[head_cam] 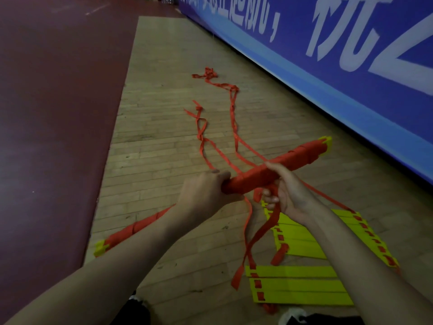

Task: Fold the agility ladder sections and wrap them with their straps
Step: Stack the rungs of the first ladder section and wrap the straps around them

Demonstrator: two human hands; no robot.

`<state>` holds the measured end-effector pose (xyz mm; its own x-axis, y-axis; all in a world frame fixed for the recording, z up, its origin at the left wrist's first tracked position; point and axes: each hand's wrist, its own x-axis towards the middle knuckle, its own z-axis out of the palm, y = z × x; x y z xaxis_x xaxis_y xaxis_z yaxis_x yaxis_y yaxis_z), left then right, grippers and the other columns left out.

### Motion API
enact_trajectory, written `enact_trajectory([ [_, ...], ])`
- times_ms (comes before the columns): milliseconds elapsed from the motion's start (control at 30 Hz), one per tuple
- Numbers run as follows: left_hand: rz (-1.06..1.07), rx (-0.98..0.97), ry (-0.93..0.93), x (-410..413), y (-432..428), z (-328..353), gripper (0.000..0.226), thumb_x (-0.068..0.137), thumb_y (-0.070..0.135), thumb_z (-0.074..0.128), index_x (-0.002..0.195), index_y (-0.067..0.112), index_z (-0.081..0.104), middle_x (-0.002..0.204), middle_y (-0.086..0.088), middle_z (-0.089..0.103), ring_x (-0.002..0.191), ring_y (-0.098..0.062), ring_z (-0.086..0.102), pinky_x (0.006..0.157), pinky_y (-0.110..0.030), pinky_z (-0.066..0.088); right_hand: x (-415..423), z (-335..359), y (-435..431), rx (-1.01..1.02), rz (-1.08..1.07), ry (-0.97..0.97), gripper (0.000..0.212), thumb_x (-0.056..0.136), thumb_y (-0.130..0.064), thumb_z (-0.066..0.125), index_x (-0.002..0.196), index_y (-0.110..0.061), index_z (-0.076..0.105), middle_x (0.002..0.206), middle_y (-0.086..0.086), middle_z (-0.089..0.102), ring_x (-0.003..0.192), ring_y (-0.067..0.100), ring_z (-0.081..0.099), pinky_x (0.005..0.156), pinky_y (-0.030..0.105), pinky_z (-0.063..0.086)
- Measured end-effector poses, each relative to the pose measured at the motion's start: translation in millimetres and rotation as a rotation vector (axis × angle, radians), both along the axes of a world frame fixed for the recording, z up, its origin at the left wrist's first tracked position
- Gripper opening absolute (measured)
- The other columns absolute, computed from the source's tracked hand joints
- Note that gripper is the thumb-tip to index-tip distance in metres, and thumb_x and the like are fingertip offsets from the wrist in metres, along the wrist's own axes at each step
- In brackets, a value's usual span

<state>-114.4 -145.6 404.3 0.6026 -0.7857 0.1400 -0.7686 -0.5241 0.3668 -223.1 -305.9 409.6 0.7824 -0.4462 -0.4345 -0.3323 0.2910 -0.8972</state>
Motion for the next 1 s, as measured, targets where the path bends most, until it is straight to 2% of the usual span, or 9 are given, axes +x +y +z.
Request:
enact_trajectory([
  [67,-0.064,0.027,-0.099,-8.4,-3.3,-3.5,0.041,0.082,0.062,0.057,0.105,0.028,0.055,0.100,0.006,0.058,0.090,-0.021,0.061,0.073,-0.039,0.052,0.4,-0.3,0.8,-0.062,-0.017,0.055,0.040,0.085,-0.060,0.053,0.075,-0.022,0.053,0.052,-0.002,0.037,0.038,0.008,0.025,0.040,0.019,0.024],
  [167,-0.103,0.079,-0.195,-13.3,-7.5,-8.0,0.045,0.086,0.061,0.053,0.117,0.028,0.052,0.108,0.006,0.058,0.095,-0.022,0.062,0.074,-0.039,0.053,1.1,-6.6,1.7,-0.025,-0.089,0.066,0.029,0.087,-0.049,0.058,0.073,-0.024,0.054,0.047,-0.004,0.031,0.031,0.005,0.023,0.035,0.015,0.019],
  [267,-0.130,0.035,-0.095,-5.9,-5.7,-5.8,0.043,0.083,0.060,0.059,0.105,0.024,0.054,0.101,0.002,0.056,0.092,-0.024,0.060,0.074,-0.038,0.052,1.3,-11.2,-1.0,0.055,-0.124,0.008,0.025,0.088,-0.043,0.057,0.072,-0.025,0.054,0.046,-0.006,0.027,0.030,0.005,0.021,0.033,0.017,0.019],
  [333,-0.091,0.015,0.175,-1.7,-3.9,-2.0,0.049,0.080,0.063,0.061,0.100,0.018,0.054,0.095,-0.001,0.056,0.086,-0.022,0.059,0.073,-0.035,0.049,1.4,-11.4,-2.3,0.071,-0.125,-0.039,0.027,0.089,-0.041,0.056,0.070,-0.022,0.050,0.044,-0.007,0.026,0.031,0.005,0.020,0.034,0.017,0.018],
  [467,-0.077,0.119,1.088,4.1,3.3,5.7,0.067,0.088,0.068,0.043,0.111,0.007,0.058,0.092,-0.008,0.066,0.069,-0.018,0.064,0.066,-0.030,0.052,0.2,-7.0,-2.2,0.088,-0.094,-0.121,0.024,0.090,-0.040,0.054,0.076,-0.022,0.045,0.044,-0.007,0.025,0.032,0.005,0.020,0.034,0.018,0.019],
  [600,-0.205,0.059,1.403,20.3,16.0,3.1,0.052,0.085,0.055,0.055,0.103,0.007,0.061,0.078,-0.004,0.063,0.058,-0.015,0.057,0.053,-0.023,0.047,0.3,-3.2,-1.0,0.125,-0.064,-0.154,0.029,0.087,-0.041,0.054,0.069,-0.022,0.041,0.048,-0.006,0.026,0.038,0.007,0.020,0.040,0.021,0.020],
  [767,-0.129,-0.024,1.351,24.7,14.4,-1.3,0.042,0.078,0.048,0.062,0.097,0.010,0.062,0.074,0.000,0.060,0.054,-0.011,0.054,0.050,-0.020,0.044,-1.9,0.3,-4.8,0.081,0.042,-0.143,0.026,0.091,-0.041,0.051,0.076,-0.020,0.049,0.054,-0.003,0.036,0.044,0.009,0.027,0.047,0.023,0.025],
  [933,-0.012,-0.008,1.131,27.6,13.8,-1.9,0.032,0.080,0.046,0.067,0.094,0.017,0.068,0.077,0.001,0.065,0.063,-0.010,0.060,0.057,-0.022,0.049,-2.1,-9.9,-5.9,0.000,0.074,-0.088,0.022,0.097,-0.035,0.048,0.083,-0.018,0.052,0.052,-0.003,0.039,0.040,0.006,0.029,0.043,0.021,0.031],
  [1000,0.054,0.021,1.016,29.8,13.3,-5.8,0.050,0.072,0.056,0.074,0.107,0.021,0.067,0.092,0.001,0.069,0.077,-0.011,0.065,0.066,-0.023,0.053,-2.2,-10.8,-4.5,-0.026,0.067,-0.082,0.021,0.098,-0.032,0.048,0.083,-0.016,0.053,0.050,-0.003,0.039,0.039,0.006,0.028,0.040,0.019,0.031],
])
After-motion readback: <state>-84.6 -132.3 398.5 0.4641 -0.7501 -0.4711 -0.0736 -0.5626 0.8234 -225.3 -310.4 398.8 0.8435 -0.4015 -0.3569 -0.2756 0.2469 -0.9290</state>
